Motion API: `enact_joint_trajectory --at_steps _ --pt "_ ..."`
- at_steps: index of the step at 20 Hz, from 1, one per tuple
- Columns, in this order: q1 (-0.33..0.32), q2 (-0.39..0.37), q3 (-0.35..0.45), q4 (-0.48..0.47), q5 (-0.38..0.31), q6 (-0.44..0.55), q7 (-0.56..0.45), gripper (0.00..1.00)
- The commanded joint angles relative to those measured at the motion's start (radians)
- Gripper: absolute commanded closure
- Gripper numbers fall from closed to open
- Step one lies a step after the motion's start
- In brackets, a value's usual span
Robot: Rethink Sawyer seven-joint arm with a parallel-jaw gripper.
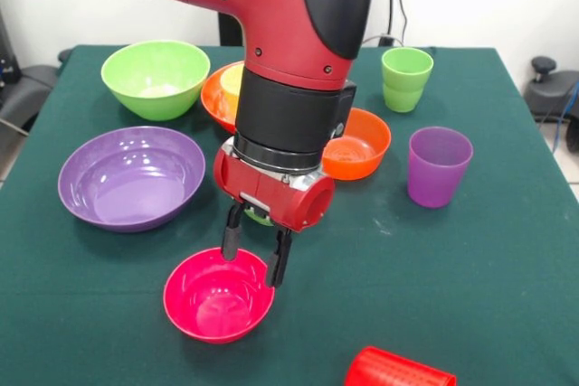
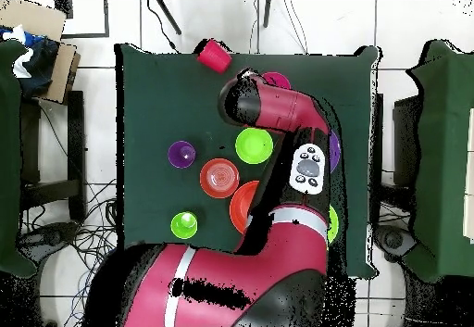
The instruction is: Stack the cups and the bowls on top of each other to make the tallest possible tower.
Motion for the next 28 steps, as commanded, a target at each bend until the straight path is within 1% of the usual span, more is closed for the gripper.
enact_joint_trajectory --at_steps 1,6,12,21,24,28 --pt "0.044 0.065 0.048 -0.057 0.036 0.071 0.119 0.00" --pt "0.078 0.091 0.016 -0.098 0.073 0.092 0.158 0.00" --pt "0.084 0.107 -0.007 -0.117 0.090 0.095 0.136 0.00" --pt "0.078 0.112 -0.008 -0.096 0.106 0.055 0.111 0.00" --pt "0.072 0.107 -0.003 -0.078 0.102 0.041 0.101 0.00" --pt "0.068 0.081 -0.024 -0.037 0.084 0.044 0.091 0.00"
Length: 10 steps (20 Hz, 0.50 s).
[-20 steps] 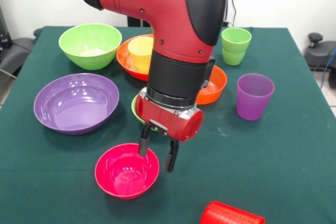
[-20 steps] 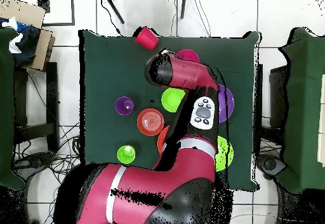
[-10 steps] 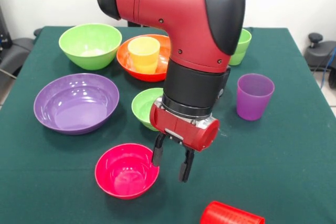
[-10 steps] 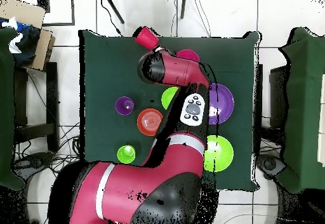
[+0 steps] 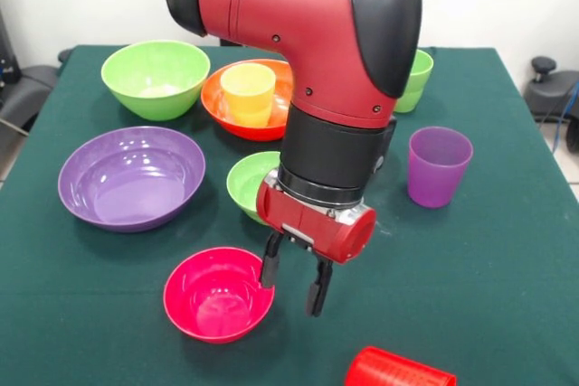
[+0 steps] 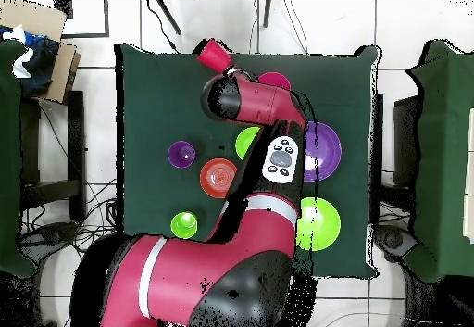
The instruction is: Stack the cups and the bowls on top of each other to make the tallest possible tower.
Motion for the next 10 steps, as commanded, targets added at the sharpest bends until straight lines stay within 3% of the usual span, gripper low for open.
enact_joint_trajectory --at_steps 1,10 --pt "-0.014 -0.017 0.043 0.058 -0.012 0.034 0.086 0.00" --pt "-0.019 0.036 0.025 0.028 -0.022 -0.020 0.088 0.00"
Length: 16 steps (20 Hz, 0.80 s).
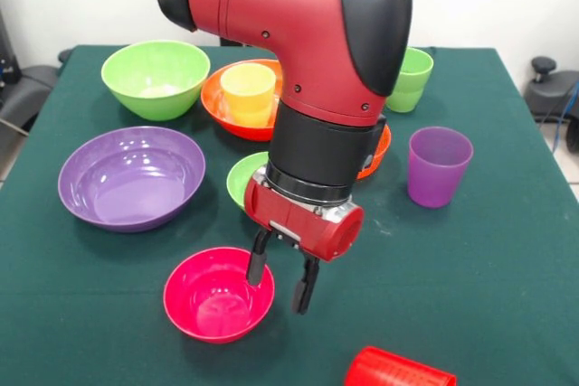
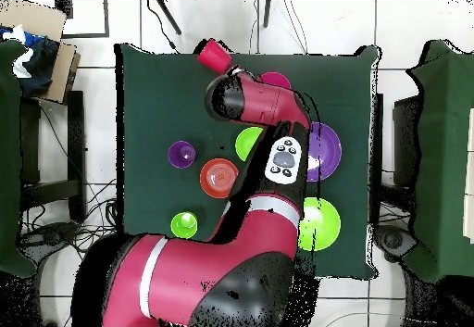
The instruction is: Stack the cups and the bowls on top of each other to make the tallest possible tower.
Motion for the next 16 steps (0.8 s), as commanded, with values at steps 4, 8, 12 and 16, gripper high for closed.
enact_joint_trajectory --at_steps 4,8,12,16 --pt "-0.002 0.059 0.024 0.008 -0.016 -0.027 0.102 0.00" --pt "0.014 0.083 0.000 -0.020 -0.003 -0.020 0.119 0.00" --pt "0.026 0.130 -0.022 -0.054 0.011 -0.047 0.142 0.00" --pt "0.035 0.180 -0.044 -0.097 0.023 -0.072 0.156 0.00"
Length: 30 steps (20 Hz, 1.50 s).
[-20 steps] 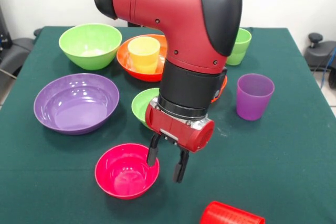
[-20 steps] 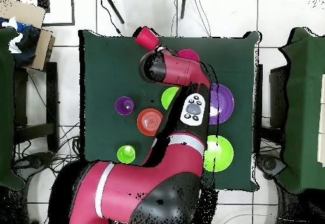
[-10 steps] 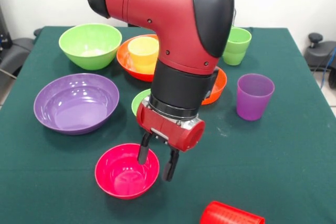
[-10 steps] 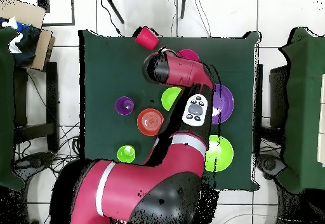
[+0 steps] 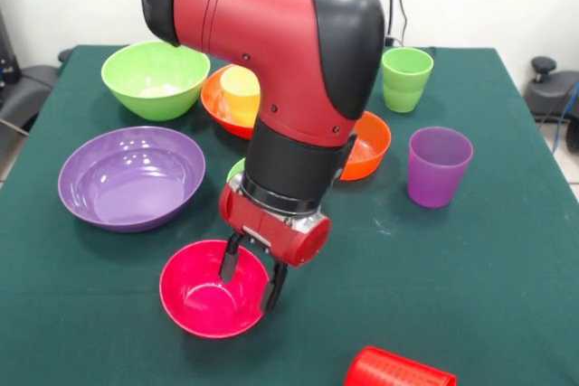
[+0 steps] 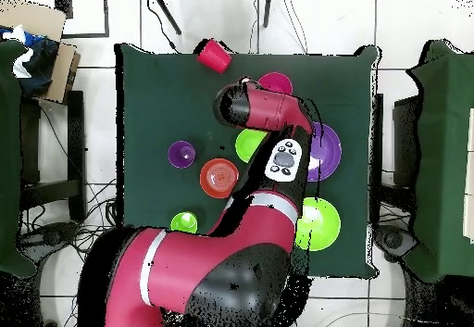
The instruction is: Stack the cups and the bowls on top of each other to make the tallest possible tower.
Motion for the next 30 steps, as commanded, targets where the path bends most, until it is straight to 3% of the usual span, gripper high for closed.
enact_joint_trajectory --at_steps 1,11,30 --pt "0.031 0.118 0.018 -0.085 0.026 -0.070 0.160 0.00" --pt "0.051 0.103 0.004 -0.065 0.062 -0.058 0.158 0.00" --pt "0.019 0.004 0.070 -0.026 0.080 0.028 0.096 0.00"
